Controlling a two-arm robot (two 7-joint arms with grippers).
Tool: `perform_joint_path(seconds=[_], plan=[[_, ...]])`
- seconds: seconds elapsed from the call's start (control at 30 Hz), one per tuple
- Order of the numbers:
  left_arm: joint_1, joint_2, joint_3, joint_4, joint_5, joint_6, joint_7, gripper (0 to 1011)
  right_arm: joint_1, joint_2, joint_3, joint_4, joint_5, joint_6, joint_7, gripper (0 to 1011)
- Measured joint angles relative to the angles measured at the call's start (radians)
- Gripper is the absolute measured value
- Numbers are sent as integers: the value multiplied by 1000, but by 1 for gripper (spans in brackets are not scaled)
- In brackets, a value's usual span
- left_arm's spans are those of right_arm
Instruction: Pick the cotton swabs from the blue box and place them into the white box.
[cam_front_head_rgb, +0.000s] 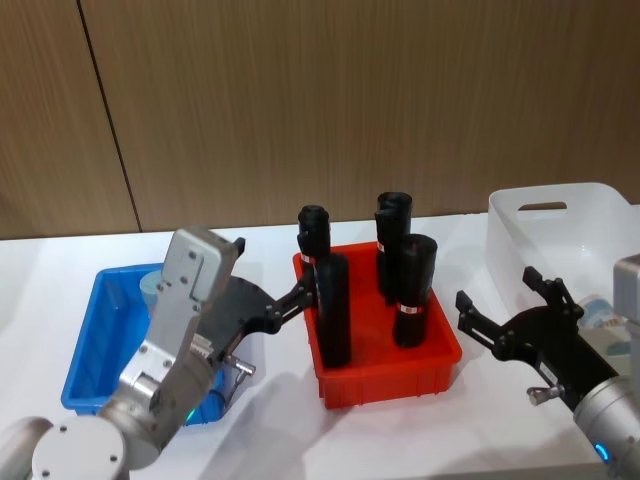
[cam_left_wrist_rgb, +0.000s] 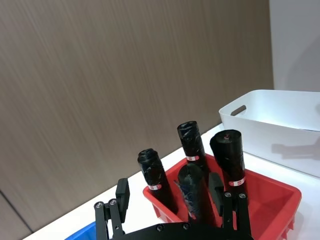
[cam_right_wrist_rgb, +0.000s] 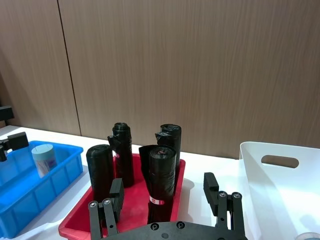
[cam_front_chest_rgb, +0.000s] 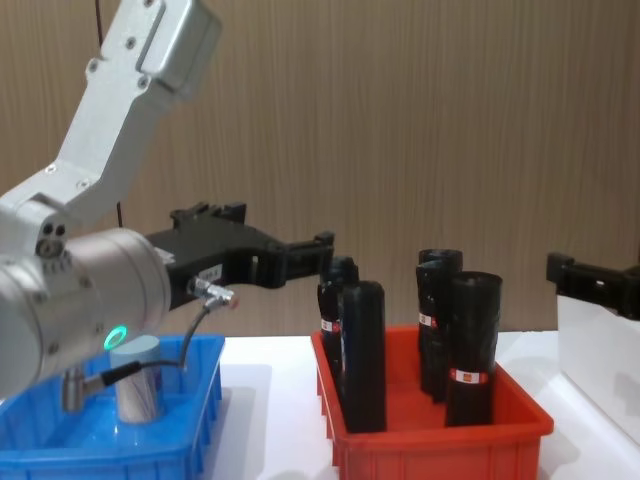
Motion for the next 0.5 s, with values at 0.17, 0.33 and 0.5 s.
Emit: perform_joint_path(seconds=[0.17,0.33,0.5], plan=[[22,8,6,-14,12,-25,38,1000,-1,-1,0,-1,0,0,1,1001],[32,11,9,-19,16,-36,54,1000,-1,-1,0,-1,0,0,1,1001],[33,11,9,-20,17,-37,56,1000,-1,-1,0,-1,0,0,1,1001]])
